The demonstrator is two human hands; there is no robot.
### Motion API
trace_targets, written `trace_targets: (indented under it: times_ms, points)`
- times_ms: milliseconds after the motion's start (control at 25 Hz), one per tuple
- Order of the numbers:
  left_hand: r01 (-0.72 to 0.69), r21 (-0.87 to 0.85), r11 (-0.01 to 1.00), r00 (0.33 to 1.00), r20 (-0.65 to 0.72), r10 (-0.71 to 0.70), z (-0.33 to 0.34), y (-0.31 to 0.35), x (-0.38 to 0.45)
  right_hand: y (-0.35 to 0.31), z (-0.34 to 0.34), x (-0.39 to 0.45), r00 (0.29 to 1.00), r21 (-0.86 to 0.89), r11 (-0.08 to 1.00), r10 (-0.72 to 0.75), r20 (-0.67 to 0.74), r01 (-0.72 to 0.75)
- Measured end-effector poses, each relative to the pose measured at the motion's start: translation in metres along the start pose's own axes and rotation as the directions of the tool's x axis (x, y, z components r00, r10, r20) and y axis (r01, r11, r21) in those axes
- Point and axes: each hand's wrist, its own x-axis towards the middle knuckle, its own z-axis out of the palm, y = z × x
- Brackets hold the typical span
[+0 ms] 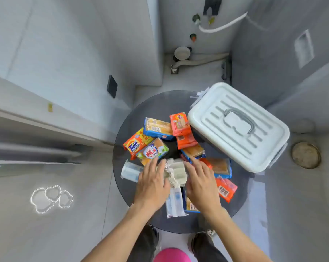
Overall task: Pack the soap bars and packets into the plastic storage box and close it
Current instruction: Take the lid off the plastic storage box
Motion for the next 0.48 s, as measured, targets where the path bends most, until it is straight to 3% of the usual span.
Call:
trace_targets:
  times_ms: [80, 200, 480]
  points:
    - [-0.219, 0.070, 0.973, 0.973, -0.063, 0.223, 0.045, 0.000, 0.029, 0.024, 0.036, 0.022, 0.993, -0.116, 0.989, -0.102, -0.062, 0.094]
    - [-0.484, 0.222, 0.847, 0.860, -0.057, 0.506, 0.099, -0.009, 0.056, 0.061, 0.075, 0.038, 0.958, -0.224, 0.952, -0.245, -0.147, 0.209]
    - [-0.547, 0.295, 0.784, 0.745, -0.257, 0.616, 0.141, -0.029, 0.073, 0.081, 0.120, 0.040, 0.821, -0.238, 0.919, -0.388, -0.420, 0.313]
